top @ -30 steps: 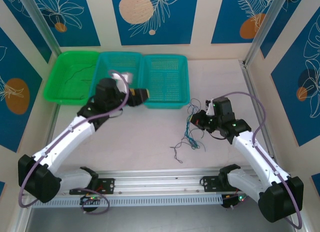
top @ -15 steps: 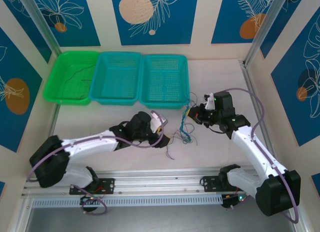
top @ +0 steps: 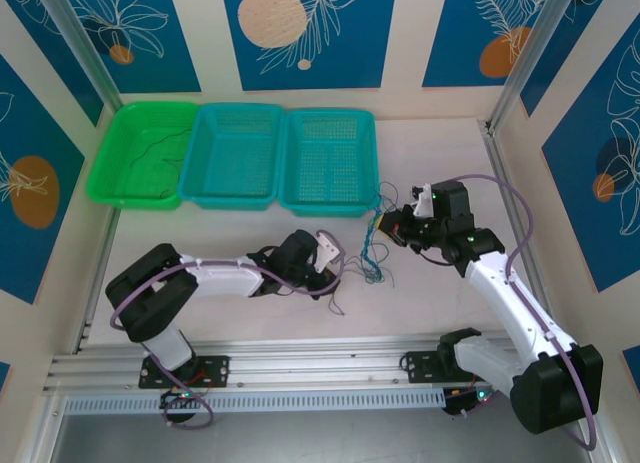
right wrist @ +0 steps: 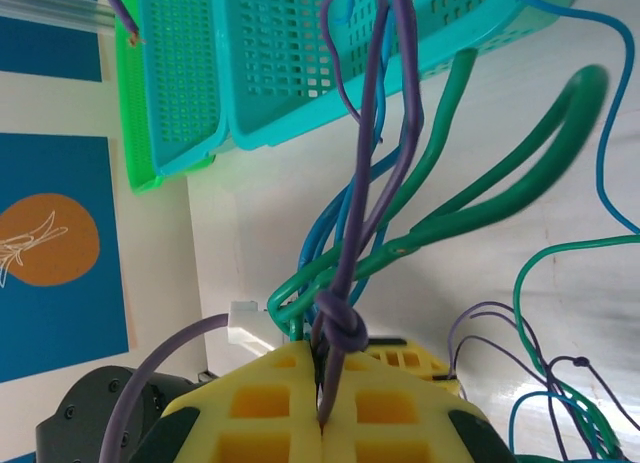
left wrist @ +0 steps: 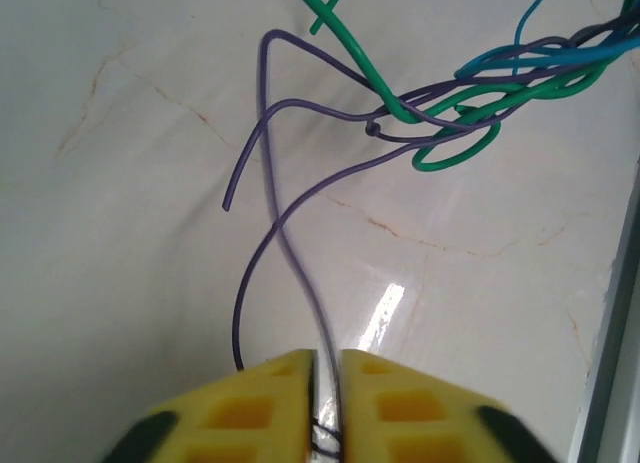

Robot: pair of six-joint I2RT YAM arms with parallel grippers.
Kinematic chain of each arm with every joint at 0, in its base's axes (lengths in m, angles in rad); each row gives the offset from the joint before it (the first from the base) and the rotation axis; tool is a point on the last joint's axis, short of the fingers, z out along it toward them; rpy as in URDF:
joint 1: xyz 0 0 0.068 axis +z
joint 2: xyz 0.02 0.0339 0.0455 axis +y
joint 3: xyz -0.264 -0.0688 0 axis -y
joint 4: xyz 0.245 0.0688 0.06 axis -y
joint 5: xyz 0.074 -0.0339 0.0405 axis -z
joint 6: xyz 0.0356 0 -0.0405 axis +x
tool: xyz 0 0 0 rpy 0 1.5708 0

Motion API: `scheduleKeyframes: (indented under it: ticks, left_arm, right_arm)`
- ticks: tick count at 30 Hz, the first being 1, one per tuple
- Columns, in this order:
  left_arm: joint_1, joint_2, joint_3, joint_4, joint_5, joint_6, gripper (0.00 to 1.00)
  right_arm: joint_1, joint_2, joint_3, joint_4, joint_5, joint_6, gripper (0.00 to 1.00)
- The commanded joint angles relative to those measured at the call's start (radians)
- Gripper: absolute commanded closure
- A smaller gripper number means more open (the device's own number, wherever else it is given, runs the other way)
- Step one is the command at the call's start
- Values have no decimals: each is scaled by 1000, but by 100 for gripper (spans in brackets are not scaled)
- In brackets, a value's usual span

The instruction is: Untangle the cables

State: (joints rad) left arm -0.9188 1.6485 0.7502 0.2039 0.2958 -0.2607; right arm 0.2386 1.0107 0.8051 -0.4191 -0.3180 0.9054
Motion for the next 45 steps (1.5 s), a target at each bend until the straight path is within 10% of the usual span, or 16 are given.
scheduleKeyframes:
  ticks: [1,14,18,31,40,45]
  left_arm:
    - [-3,-7,-18,25,-22,-28,100]
    - [213,-343,-248,-119,-242,-244,100]
    - [268,-440,-288,-177,-257,-229,100]
    - [270,-455,-284,-124,-170,-222,100]
    - [268,-468,-266,-111,-145,-226,100]
    - [268,-481,-257,-147,-153,-213,100]
  right_arm:
    - [-33,-29,2,-47,-9,-2,100]
    - [-508,-128,-70,-201,-10,-51,100]
    - [-519,-138,-122,-148,-56,-48,100]
    - [-286,-128,-198,-155,126,-55,61]
    - [374,-48,-94,-71,575,-88,53]
    - [503,241,3,-63,583,-86,34]
